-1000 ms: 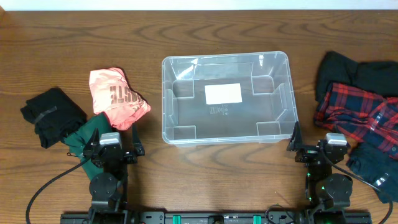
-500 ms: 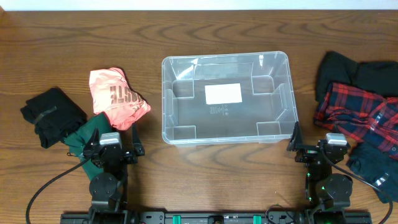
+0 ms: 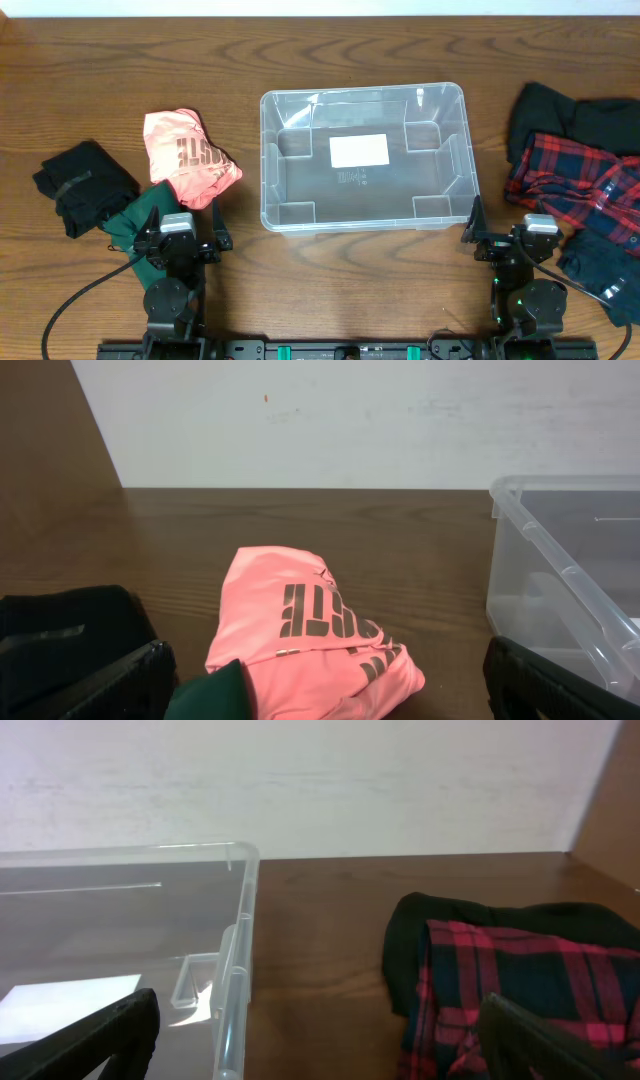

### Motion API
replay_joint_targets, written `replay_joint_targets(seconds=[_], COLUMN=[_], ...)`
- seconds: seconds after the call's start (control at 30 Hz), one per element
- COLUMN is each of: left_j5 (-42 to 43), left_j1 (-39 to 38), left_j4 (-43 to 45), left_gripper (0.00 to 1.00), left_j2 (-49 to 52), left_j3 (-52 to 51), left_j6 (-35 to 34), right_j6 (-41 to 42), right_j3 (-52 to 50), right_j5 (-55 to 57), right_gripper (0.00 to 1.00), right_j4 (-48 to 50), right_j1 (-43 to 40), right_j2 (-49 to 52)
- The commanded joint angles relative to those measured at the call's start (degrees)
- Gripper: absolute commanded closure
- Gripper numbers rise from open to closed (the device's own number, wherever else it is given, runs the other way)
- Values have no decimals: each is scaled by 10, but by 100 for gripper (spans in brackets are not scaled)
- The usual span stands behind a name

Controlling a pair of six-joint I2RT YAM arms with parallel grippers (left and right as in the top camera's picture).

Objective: Pack container

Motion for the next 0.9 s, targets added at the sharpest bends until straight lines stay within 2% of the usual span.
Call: replay_joint_targets(seconds=[0.0, 0.37, 0.47, 0.57, 0.7, 0.87], left_j5=[-1, 0, -1, 7, 28, 30], left_j1=[3, 3, 3, 3, 3, 3], left_j4=[-8, -8, -4, -13, -51, -124], left_gripper=[2, 2, 2, 2, 2, 2], left_j2=[-5, -5, -5, -4, 17, 104], left_j3=[-19, -19, -19, -7, 50, 172], left_j6=[8, 8, 7, -62, -77, -77], right_j6=[-7, -2, 24, 52, 51, 51], right_j3=[-2, -2, -2, 5, 49, 158], right_j5=[-2, -34, -47, -47, -2, 106], right_gripper=[1, 1, 1, 1, 1, 1], right_j4=[-1, -6, 4, -20, -67, -147], right_j1=[-4, -4, -4, -4, -5, -5], right_j2=[-3, -2, 1, 2, 5, 40])
